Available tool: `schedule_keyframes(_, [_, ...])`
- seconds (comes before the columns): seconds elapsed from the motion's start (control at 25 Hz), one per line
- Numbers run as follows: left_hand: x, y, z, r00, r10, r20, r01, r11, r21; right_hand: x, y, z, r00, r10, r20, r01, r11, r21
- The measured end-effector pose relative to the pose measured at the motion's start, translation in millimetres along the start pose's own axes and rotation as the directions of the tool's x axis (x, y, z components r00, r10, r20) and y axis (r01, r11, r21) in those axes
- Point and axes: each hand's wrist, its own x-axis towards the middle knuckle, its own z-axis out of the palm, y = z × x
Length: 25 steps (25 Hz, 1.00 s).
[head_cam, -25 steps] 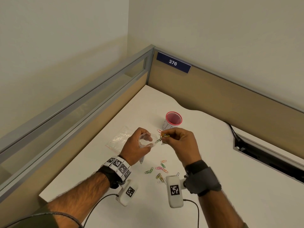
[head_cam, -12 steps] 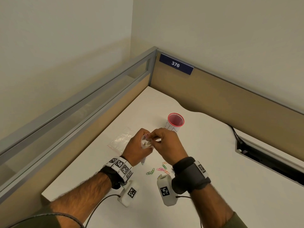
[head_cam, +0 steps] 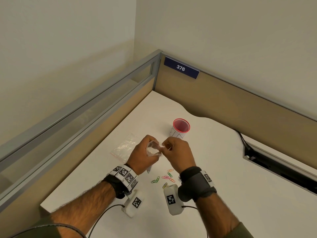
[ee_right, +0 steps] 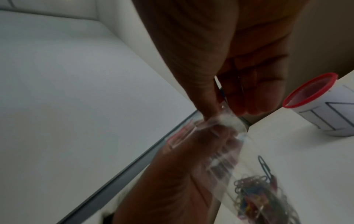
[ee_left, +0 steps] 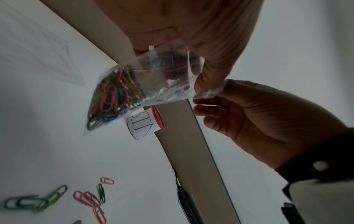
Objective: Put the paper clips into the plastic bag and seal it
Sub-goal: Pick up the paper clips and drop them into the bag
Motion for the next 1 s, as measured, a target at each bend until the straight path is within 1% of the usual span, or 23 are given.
schedule_keyframes(0.12, [-3.1, 0.7, -0.5, 1.000, 0.010, 0.000, -0.010, 0.999, -0.031, 3.7, -6.4, 4.4, 1.000, 0.001, 0.015, -0.002, 0.998, 0.056])
schedule_keyframes(0.28, [-8.8, -0.1, -5.3, 1.000, -0.005, -0.014, 0.002, 0.979, -0.204, 7.8, -14.5, -5.6, 0.999, 0.042, 0.024, -0.046, 0.974, 0.221])
schedule_keyframes(0.36, [-10.3, -3.3, -5.6, 1.000, -0.009, 0.001, 0.009, 0.974, -0.226, 7.0, -19.2, -12.2, 0.998, 0.046, 0.053, -0.059, 0.953, 0.297])
schedule_keyframes(0.48, [-9.2, -5.1, -2.7, 1.000, -0.016, 0.021, 0.021, 0.970, -0.241, 6.2, -21.2, -16.4, 0.996, 0.050, 0.068, -0.071, 0.936, 0.346])
schedule_keyframes(0.56, [-5.8, -4.1, 0.1, 1.000, 0.001, 0.029, 0.005, 0.981, -0.196, 4.6, -19.2, -16.1, 0.996, 0.062, 0.064, -0.081, 0.929, 0.361])
schedule_keyframes(0.68, [-2.6, 1.1, 4.4, 0.997, 0.060, 0.047, -0.058, 0.997, -0.049, 3.6, -13.7, -16.5, 0.994, 0.092, 0.050, -0.105, 0.898, 0.428])
schedule_keyframes(0.76, [-2.4, 3.6, 7.0, 0.998, 0.058, 0.038, -0.058, 0.998, -0.019, 3.3, -11.2, -16.4, 0.993, 0.106, 0.048, -0.116, 0.877, 0.467])
schedule_keyframes(0.84, [-2.1, 5.0, 8.7, 0.998, 0.067, 0.002, -0.067, 0.998, 0.018, 2.4, -8.3, -15.8, 0.993, 0.114, 0.035, -0.117, 0.878, 0.465])
schedule_keyframes(0.92, [-1.9, 6.4, 8.0, 0.998, 0.059, -0.007, -0.059, 0.998, 0.001, -0.7, -5.8, -16.4, 0.994, 0.108, 0.034, -0.111, 0.869, 0.483])
schedule_keyframes(1.0, [-2.0, 7.0, 4.4, 0.999, 0.032, -0.013, -0.033, 0.999, -0.012, -1.9, -2.0, -17.8, 0.993, 0.116, 0.037, -0.116, 0.814, 0.570])
